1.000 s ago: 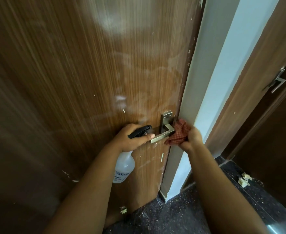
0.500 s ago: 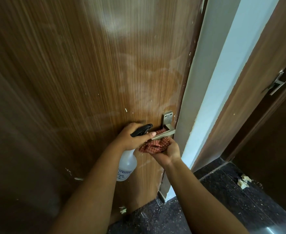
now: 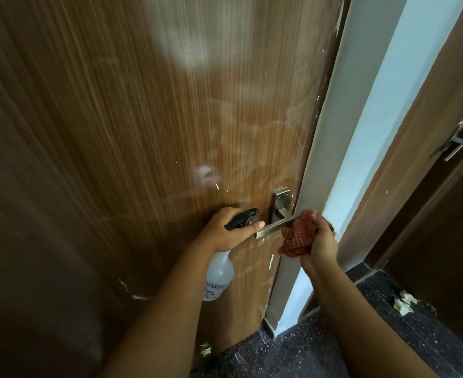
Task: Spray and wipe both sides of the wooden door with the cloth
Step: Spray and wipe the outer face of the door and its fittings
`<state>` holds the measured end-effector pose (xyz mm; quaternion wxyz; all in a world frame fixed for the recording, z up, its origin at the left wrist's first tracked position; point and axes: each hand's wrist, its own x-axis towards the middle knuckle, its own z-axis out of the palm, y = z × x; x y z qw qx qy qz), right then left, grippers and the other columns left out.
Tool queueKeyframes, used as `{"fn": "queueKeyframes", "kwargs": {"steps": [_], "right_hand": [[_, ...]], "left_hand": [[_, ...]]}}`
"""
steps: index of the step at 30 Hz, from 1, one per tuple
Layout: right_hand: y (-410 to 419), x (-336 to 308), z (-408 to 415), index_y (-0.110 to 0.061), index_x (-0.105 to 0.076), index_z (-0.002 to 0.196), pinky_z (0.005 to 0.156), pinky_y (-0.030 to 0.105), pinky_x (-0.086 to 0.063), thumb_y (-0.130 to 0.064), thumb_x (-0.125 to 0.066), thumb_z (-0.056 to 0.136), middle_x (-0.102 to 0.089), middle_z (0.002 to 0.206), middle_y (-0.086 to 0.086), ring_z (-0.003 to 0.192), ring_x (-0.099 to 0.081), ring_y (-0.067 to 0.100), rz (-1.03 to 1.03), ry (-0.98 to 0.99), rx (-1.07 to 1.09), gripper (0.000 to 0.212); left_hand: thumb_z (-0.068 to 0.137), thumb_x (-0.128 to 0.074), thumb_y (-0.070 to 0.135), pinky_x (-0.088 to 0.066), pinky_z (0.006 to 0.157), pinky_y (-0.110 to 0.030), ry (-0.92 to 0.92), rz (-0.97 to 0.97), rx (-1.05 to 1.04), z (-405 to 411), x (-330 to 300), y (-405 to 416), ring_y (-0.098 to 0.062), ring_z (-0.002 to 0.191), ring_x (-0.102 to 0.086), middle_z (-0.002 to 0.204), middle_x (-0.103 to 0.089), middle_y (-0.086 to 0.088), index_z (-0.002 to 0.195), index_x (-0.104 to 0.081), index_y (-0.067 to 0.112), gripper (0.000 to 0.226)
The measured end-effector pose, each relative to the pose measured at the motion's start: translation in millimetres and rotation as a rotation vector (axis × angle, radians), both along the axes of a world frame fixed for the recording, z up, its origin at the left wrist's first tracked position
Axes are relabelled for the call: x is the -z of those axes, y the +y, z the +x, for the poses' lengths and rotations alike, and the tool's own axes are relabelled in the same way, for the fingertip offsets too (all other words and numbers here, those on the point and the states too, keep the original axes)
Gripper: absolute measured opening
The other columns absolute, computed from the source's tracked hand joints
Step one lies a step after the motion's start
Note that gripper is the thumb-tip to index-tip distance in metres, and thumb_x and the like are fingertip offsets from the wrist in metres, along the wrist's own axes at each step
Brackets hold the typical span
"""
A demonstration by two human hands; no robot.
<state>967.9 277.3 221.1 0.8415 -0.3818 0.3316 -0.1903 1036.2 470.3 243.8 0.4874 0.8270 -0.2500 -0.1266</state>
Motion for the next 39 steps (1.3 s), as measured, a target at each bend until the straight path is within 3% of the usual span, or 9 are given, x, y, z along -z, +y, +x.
{"fn": "queueKeyframes", "kwargs": {"steps": [2, 5, 7, 13, 17, 21, 26, 30, 39], "right_hand": [[5, -11, 0, -0.029, -0.066, 0.096, 0.079, 0.029, -0.052, -0.025, -0.071, 0.090, -0.065, 0.102, -0.006, 0.092, -0.061, 0.007, -0.695, -0.038, 0.044, 0.009], [3, -11, 27, -0.019, -0.071, 0.112, 0.089, 0.034, -0.048, -0.017, -0.065, 0.090, -0.062, 0.113, 0.000, 0.102, -0.055, 0.018, -1.745, -0.243, -0.117, 0.023], [-9, -5, 48, -0.014, -0.070, 0.113, 0.086, 0.040, -0.049, -0.011, -0.067, 0.086, -0.063, 0.113, 0.007, 0.100, -0.055, 0.029, -2.019, -0.220, -0.137, 0.027], [-50, -1, 57, -0.005, -0.063, 0.124, 0.084, 0.026, -0.041, -0.023, -0.058, 0.097, -0.063, 0.113, 0.016, 0.103, -0.058, 0.032, -1.662, 0.197, -0.373, 0.033], [-39, 11, 37, -0.009, -0.061, 0.129, 0.090, 0.042, -0.051, -0.007, -0.063, 0.090, -0.058, 0.111, 0.012, 0.102, -0.056, 0.031, -1.688, 0.070, -0.237, 0.038], [-27, -7, 40, -0.010, -0.067, 0.121, 0.082, 0.032, -0.051, -0.007, -0.068, 0.089, -0.060, 0.105, 0.007, 0.093, -0.058, 0.020, -1.560, -0.073, -0.128, 0.032], [-28, -19, 41, -0.024, -0.060, 0.110, 0.091, 0.040, -0.053, -0.030, -0.062, 0.096, -0.065, 0.102, -0.005, 0.098, -0.063, 0.018, -0.647, 0.046, -0.263, 0.016], [-39, 2, 35, -0.011, -0.060, 0.116, 0.082, 0.043, -0.053, -0.016, -0.052, 0.100, -0.064, 0.119, 0.014, 0.108, -0.062, 0.031, -0.353, 0.015, -0.369, 0.018], [-32, -25, 37, -0.018, -0.065, 0.107, 0.088, 0.037, -0.054, -0.017, -0.079, 0.082, -0.069, 0.111, 0.005, 0.101, -0.066, 0.021, -0.529, -0.019, -0.302, 0.029]], "left_hand": [[0.089, -0.071, 0.046, -0.054, 0.070, -0.033, 0.004, -0.020, -0.003, 0, 1, -2, -0.019, 0.078, -0.070, 0.076, -0.070, -0.002, 0.079, -0.070, 0.024, 0.025], [0.087, -0.069, 0.054, -0.053, 0.075, -0.034, 0.006, -0.028, -0.011, 4, 4, -3, -0.014, 0.081, -0.069, 0.078, -0.071, 0.005, 0.082, -0.071, 0.029, 0.026], [0.086, -0.068, 0.056, -0.052, 0.075, -0.032, 0.004, -0.029, -0.010, 4, 6, -2, -0.012, 0.081, -0.068, 0.078, -0.070, 0.008, 0.082, -0.071, 0.031, 0.026], [0.088, -0.070, 0.051, -0.047, 0.064, -0.027, -0.012, -0.024, 0.023, 3, 3, 0, -0.007, 0.064, -0.062, 0.062, -0.061, 0.011, 0.071, -0.064, 0.026, 0.030], [0.086, -0.072, 0.052, -0.044, 0.062, -0.026, -0.028, -0.044, -0.011, 3, 6, -2, -0.006, 0.061, -0.059, 0.059, -0.058, 0.012, 0.064, -0.058, 0.029, 0.035], [0.086, -0.070, 0.055, -0.055, 0.071, -0.033, -0.025, -0.017, -0.009, 3, 4, -1, -0.016, 0.077, -0.069, 0.079, -0.070, -0.003, 0.082, -0.070, 0.021, 0.035], [0.088, -0.070, 0.052, -0.054, 0.069, -0.033, -0.064, -0.002, -0.012, 0, 3, -2, -0.021, 0.077, -0.069, 0.079, -0.070, -0.007, 0.085, -0.069, 0.012, 0.040], [0.082, -0.067, 0.064, -0.056, 0.075, -0.039, -0.057, 0.001, -0.004, 6, 8, -1, -0.018, 0.078, -0.069, 0.081, -0.070, -0.006, 0.085, -0.069, 0.016, 0.047], [0.073, -0.069, 0.071, -0.055, 0.073, -0.036, 0.001, -0.002, -0.006, 12, 15, -2, -0.019, 0.081, -0.068, 0.084, -0.067, -0.002, 0.085, -0.067, 0.026, 0.047]]}}
